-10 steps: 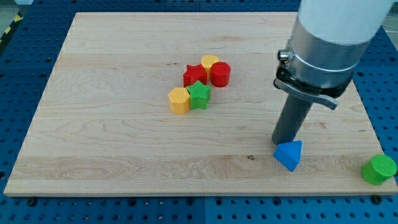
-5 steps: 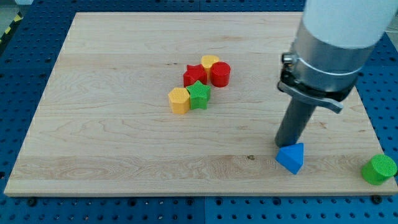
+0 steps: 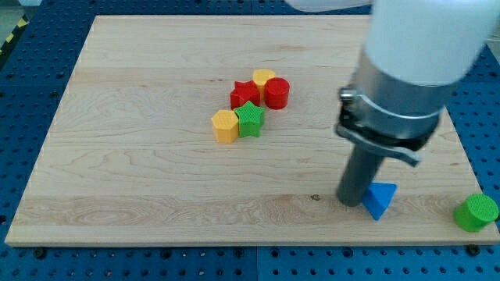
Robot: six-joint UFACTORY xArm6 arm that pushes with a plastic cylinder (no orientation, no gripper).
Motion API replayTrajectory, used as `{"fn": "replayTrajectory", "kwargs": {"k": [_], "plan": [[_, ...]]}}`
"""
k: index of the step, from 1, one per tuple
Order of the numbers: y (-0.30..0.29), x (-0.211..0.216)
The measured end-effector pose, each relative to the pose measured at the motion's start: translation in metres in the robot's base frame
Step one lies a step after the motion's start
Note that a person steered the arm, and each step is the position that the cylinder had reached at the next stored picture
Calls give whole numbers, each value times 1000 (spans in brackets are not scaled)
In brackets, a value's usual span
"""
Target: Place the blue triangle left to the green circle
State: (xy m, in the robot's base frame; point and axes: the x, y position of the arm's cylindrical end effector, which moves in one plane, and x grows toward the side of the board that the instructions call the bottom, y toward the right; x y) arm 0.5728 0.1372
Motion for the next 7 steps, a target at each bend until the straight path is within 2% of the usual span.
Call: {"fn": "replayTrajectory", "kwargs": {"k": [1,5,7], "plan": [[38,0],[53,-9],[82,-5]]}}
